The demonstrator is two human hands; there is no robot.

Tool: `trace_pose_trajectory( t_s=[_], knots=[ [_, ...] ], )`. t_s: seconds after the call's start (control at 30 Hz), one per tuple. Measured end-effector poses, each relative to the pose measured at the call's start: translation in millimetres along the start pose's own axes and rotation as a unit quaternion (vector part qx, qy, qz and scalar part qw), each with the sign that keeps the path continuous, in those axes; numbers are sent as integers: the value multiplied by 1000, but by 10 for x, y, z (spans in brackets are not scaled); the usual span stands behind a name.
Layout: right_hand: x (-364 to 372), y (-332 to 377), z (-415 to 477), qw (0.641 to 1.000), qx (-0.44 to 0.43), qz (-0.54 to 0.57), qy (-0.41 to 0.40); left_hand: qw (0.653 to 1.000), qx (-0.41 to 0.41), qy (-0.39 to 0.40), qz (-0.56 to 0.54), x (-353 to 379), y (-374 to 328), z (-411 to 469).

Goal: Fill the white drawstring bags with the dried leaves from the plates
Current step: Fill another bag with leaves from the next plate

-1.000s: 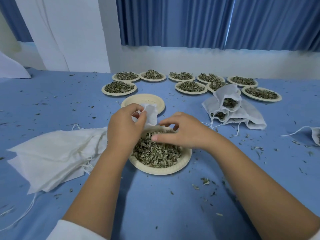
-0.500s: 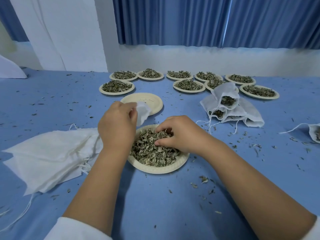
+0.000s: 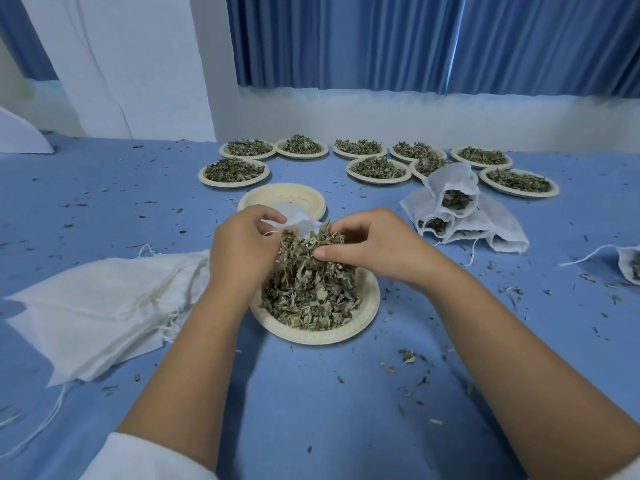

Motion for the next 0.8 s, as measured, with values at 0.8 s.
trace_pose_trajectory(
  t_s=[0.8],
  knots=[
    [288, -52, -10, 974, -17, -211, -85, 995, 0, 96, -19, 129, -104, -140]
  ],
)
Point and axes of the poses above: each hand's wrist, its own z-axis towards the middle knuckle, its own x-axis out of the palm, y = z × x, the point moved 6 cm from there along z, towards the middle knuckle, and after that the axes turned 1 degree about -y, right-handed, at the moved point
